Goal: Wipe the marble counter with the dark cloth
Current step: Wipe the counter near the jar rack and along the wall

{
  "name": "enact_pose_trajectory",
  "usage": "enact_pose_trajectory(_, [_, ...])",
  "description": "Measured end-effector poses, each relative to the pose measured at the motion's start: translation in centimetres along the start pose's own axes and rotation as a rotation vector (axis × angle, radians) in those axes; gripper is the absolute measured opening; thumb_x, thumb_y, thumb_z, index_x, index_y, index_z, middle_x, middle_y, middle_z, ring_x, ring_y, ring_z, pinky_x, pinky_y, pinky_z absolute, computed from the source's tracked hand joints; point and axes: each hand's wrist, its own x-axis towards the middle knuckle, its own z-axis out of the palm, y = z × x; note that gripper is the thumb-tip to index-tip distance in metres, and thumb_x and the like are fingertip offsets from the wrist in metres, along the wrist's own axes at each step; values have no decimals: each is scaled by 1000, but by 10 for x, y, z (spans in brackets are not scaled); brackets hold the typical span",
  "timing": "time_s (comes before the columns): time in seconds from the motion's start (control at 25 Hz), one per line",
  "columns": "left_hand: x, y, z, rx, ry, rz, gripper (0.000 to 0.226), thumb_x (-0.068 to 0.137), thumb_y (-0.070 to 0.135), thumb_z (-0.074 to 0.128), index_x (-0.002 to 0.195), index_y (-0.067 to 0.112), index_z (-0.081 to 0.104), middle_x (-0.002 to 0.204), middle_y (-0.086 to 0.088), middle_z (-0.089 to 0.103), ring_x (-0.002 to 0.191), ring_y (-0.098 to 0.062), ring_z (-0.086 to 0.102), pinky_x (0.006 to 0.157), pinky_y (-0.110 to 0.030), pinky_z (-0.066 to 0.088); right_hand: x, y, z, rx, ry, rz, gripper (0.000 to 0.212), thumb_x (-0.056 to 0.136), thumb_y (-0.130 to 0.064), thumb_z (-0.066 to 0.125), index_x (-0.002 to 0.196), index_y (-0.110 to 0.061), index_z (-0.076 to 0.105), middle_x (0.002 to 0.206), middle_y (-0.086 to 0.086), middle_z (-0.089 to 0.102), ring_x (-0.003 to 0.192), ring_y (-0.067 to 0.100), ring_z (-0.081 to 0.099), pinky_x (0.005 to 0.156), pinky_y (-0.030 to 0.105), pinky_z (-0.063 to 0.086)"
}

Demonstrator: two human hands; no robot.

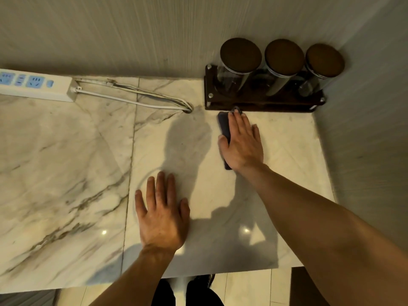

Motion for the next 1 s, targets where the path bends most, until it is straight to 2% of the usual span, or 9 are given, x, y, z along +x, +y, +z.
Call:
enact_pose_trajectory(0.44, [-2, -3, 5, 7, 38, 25, 63, 93, 40, 35, 146, 7, 35, 152, -18, 35, 142, -36, 24, 114, -58, 14, -35, -28, 7, 182, 86, 515, 67, 98, -43, 20, 153, -14, -2, 163, 3, -6, 148, 21, -9, 118, 46, -3])
enact_pose_trajectory(0.72, [-2, -1, 4, 33, -49, -1, 67, 94, 46, 18, 152, 12, 16, 160, -13, 18, 146, -32, 11, 117, -56, 6, -85, -31, 14, 198, 100, 583, 68, 98, -43, 21, 153, -14, -5, 163, 2, -8, 147, 18, -11, 119, 46, -4])
enact_pose_trajectory(1.0, [-5, -3, 4, -40, -15, 41, 65, 95, 42, 30, 151, 9, 19, 158, -18, 20, 145, -35, 14, 116, -59, 8, -137, -36, 26, 197, 109, 651, 68, 97, -42, 22, 153, -15, -5, 163, 0, -6, 147, 16, -11, 119, 44, -4])
